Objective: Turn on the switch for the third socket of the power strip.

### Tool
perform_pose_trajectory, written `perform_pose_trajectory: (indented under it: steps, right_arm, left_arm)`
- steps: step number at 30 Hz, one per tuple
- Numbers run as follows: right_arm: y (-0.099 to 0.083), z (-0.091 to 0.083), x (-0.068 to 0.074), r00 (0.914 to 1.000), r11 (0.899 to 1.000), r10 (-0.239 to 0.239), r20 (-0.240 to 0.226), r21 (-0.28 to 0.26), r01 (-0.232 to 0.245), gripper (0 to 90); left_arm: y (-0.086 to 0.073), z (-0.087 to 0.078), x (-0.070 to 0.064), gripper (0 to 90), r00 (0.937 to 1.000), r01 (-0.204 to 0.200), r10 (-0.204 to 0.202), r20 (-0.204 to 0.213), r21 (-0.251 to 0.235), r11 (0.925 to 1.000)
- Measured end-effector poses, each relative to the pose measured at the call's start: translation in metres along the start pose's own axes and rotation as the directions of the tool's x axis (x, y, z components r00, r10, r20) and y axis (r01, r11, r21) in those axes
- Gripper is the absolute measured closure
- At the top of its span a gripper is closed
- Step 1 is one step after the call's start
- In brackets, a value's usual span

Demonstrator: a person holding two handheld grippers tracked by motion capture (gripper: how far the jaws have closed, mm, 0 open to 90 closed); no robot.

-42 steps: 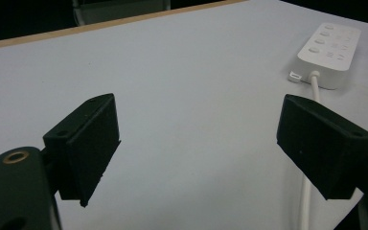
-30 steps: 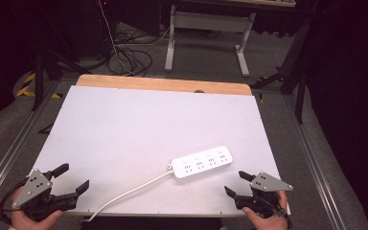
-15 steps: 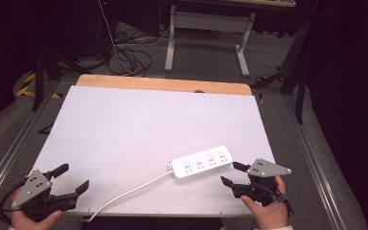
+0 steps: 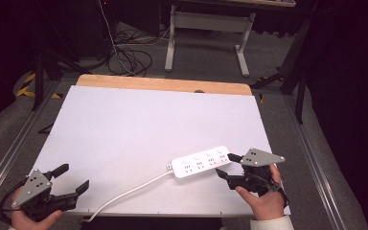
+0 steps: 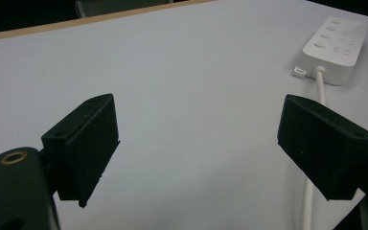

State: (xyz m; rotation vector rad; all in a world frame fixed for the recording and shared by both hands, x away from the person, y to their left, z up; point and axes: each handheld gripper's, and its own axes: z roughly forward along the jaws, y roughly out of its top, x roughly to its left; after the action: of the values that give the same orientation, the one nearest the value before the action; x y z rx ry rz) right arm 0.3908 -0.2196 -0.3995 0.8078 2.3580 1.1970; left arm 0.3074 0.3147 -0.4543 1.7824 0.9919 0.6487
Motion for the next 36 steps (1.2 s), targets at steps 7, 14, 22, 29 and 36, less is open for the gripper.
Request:
perform_pose_trajectory:
  steps: [7, 14, 22, 29, 36]
  right_arm:
    - [0.014, 0.005, -0.002, 0.9993, 0.999, -0.038, 0.006, 0.024, 0.038, 35.5]
    - [0.022, 0.007, -0.005, 0.9989, 0.999, -0.046, 0.009, 0.022, 0.046, 35.5]
    - [0.031, 0.017, -0.008, 0.9987, 0.998, -0.050, -0.004, 0.043, 0.050, 36.3]
    - [0.033, 0.019, -0.012, 0.9993, 0.998, -0.037, -0.007, 0.045, 0.037, 41.5]
    - [0.036, 0.026, -0.019, 0.9970, 0.994, 0.036, -0.068, 0.110, -0.028, 75.3]
  left_arm:
    - [0.000, 0.000, 0.000, 14.5, 1.0000, 0.001, -0.001, -0.002, 0.001, 1.0000]
    - [0.000, 0.000, -0.001, 14.5, 1.0000, 0.000, 0.000, -0.004, -0.003, 1.0000]
    - [0.000, 0.000, -0.001, 14.5, 1.0000, 0.002, -0.002, -0.005, -0.001, 1.0000]
    - [0.000, 0.000, 0.000, 14.5, 1.0000, 0.002, -0.002, -0.003, 0.000, 1.0000]
    - [0.000, 0.000, 0.000, 14.6, 1.0000, 0.004, -0.004, -0.003, -0.001, 1.0000]
